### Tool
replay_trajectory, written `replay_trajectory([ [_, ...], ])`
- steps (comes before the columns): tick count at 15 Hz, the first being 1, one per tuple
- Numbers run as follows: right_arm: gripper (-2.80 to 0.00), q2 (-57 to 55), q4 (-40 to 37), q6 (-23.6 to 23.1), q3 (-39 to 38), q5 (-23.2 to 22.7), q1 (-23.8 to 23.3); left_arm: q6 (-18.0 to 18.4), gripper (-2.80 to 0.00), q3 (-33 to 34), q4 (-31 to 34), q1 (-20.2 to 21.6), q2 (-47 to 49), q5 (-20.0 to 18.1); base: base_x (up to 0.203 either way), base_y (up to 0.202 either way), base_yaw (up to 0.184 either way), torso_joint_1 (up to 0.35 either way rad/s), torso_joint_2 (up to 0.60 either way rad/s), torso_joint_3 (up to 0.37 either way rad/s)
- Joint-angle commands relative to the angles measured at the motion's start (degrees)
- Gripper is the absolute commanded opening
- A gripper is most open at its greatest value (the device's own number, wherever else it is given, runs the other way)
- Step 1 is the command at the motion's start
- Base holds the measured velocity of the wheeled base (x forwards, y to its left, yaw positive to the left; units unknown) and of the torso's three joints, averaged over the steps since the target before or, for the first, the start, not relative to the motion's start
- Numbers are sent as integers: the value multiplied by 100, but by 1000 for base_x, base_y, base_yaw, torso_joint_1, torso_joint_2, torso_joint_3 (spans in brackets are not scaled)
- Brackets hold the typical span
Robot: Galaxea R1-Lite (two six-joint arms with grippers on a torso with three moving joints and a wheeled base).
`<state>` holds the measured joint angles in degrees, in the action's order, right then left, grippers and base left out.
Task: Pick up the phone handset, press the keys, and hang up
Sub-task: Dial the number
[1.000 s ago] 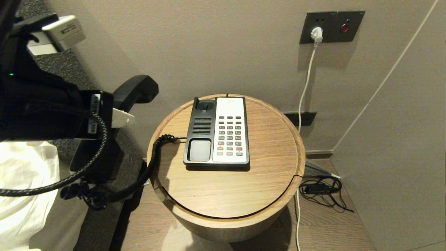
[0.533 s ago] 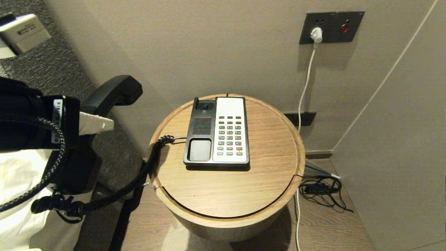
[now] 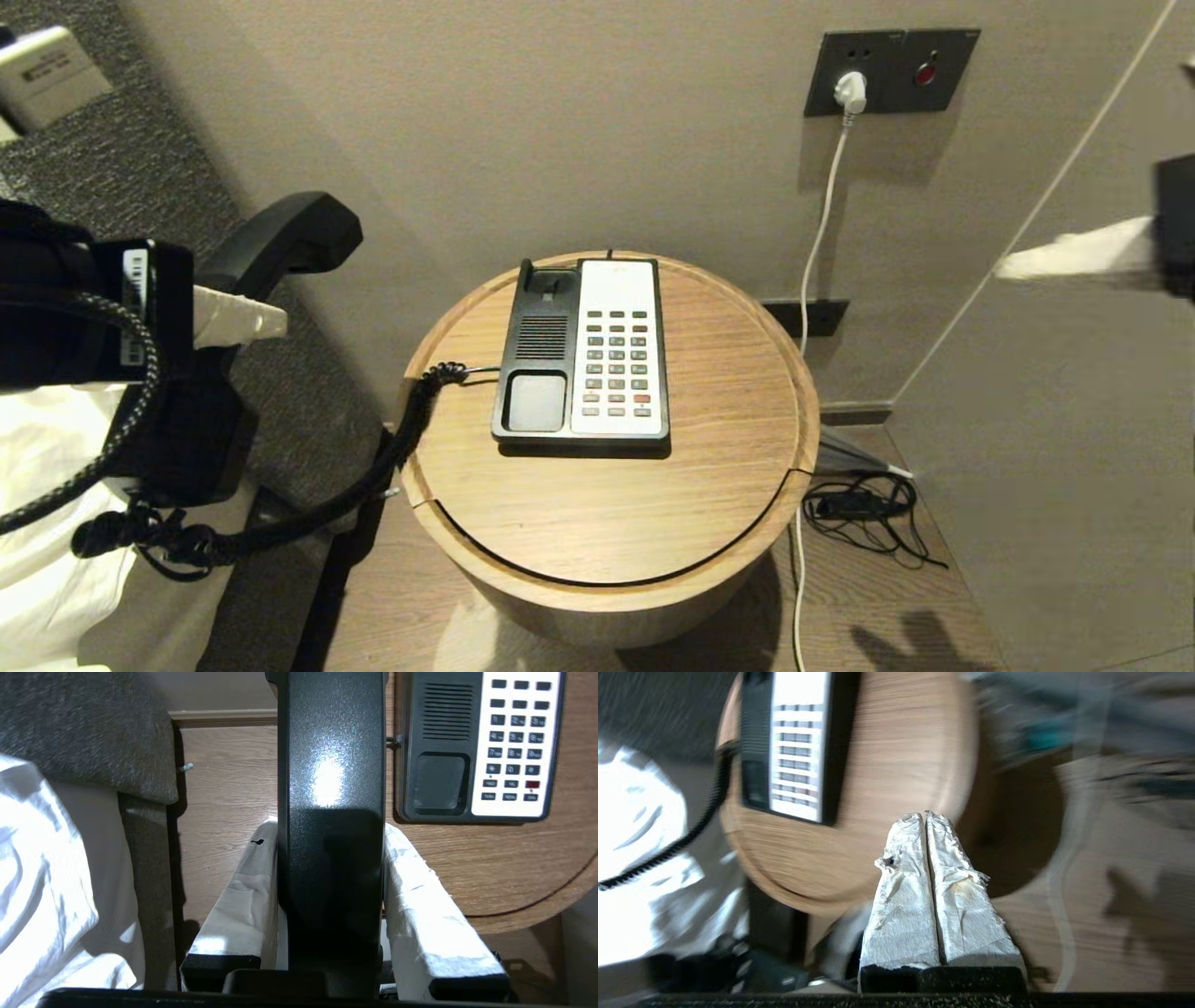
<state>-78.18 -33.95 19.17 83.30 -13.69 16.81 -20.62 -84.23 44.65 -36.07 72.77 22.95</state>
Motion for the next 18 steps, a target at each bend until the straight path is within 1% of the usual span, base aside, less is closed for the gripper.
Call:
replay_trajectory([
  [1, -280, -1648, -14, 234, 929, 10, 763, -21, -280, 47, 26, 99, -17, 7, 0, 0, 0, 0, 0, 0],
  [2, -280, -2030, -20, 343, 1324, 28, 1041, -21, -280, 47, 33, 145, -17, 16, 0, 0, 0, 0, 0, 0],
  [4, -280, -2608, 4, 481, 1750, 136, 1505, -12, -280, 47, 34, 252, -34, 23, 0, 0, 0, 0, 0, 0],
  [6, -280, -3039, 15, 528, 2069, 265, 1797, -12, -280, 56, 30, 300, -26, 16, 0, 0, 0, 0, 0, 0],
  [9, -280, -3465, 28, 528, 2260, 540, 1878, -13, -280, 74, 35, 347, -35, 16, 0, 0, 0, 0, 0, 0],
  [11, -280, -3523, 35, 526, 2326, 599, 1984, -44, -280, 168, 8, 347, -70, 4, 0, 0, 0, 0, 0, 0],
  [13, -280, -3599, 43, 544, 2429, 596, 1997, -49, -280, 206, -18, 355, -70, -10, 0, 0, 0, 0, 0, 0],
  [15, -280, -3604, 23, 577, 2591, 541, 2131, -56, -280, 206, -26, 418, -78, -18, 0, 0, 0, 0, 0, 0],
  [18, -280, -3739, 46, 574, 2621, 543, 2187, -65, -280, 249, -36, 453, -78, -65, 0, 0, 0, 0, 0, 0],
])
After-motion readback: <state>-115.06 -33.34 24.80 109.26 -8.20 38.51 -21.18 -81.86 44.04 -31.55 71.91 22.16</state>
